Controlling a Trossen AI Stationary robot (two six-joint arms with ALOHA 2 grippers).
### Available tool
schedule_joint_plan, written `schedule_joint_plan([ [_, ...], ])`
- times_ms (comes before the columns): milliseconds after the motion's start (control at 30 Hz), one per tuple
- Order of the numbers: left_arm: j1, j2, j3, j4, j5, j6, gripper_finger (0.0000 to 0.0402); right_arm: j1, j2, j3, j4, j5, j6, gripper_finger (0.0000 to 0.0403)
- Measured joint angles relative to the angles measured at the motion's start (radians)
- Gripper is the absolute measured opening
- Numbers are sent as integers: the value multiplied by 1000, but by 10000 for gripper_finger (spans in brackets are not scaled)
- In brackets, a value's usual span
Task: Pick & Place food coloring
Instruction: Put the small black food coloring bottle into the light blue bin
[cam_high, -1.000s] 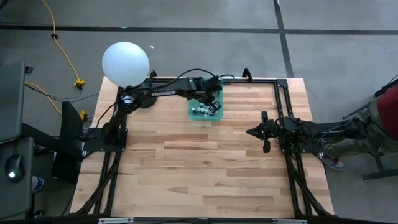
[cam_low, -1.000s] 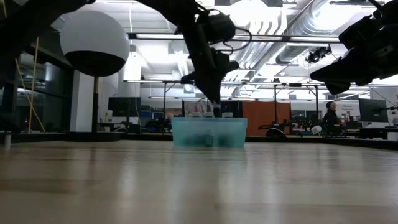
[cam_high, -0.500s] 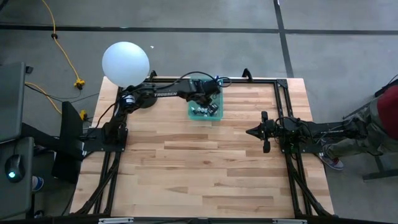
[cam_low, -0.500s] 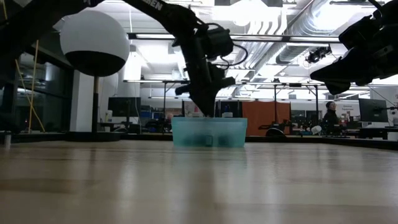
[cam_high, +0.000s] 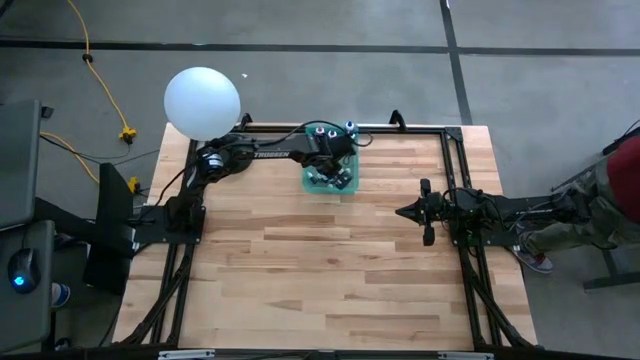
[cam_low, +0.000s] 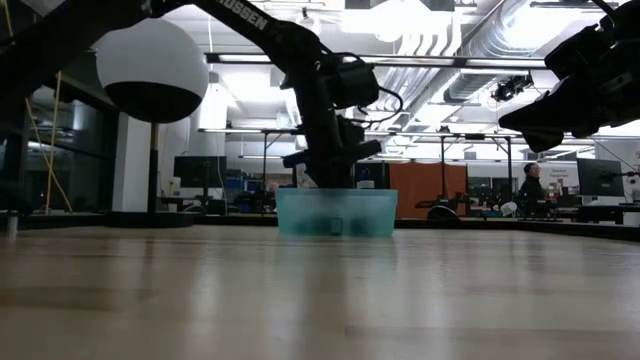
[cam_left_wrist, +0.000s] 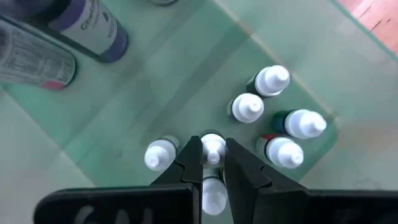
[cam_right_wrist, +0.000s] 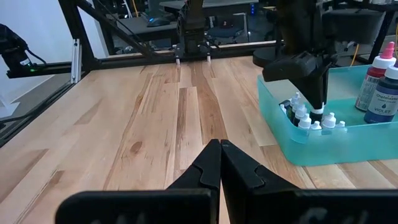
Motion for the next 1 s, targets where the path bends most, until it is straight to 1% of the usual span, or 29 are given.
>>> schedule_joint_plan([
  [133, 0, 5, 2, 26, -2, 2, 28, 0, 1, 0, 2, 0, 0, 0],
  [733, 8, 19, 1, 19, 16, 9, 29, 0, 0, 0, 0, 0, 0, 0],
  [833, 8, 19, 1, 13, 16, 10, 38, 0, 0, 0, 0, 0, 0, 0],
  [1000, 8, 26, 3, 15, 16, 9, 68, 0, 0, 0, 0, 0, 0, 0],
])
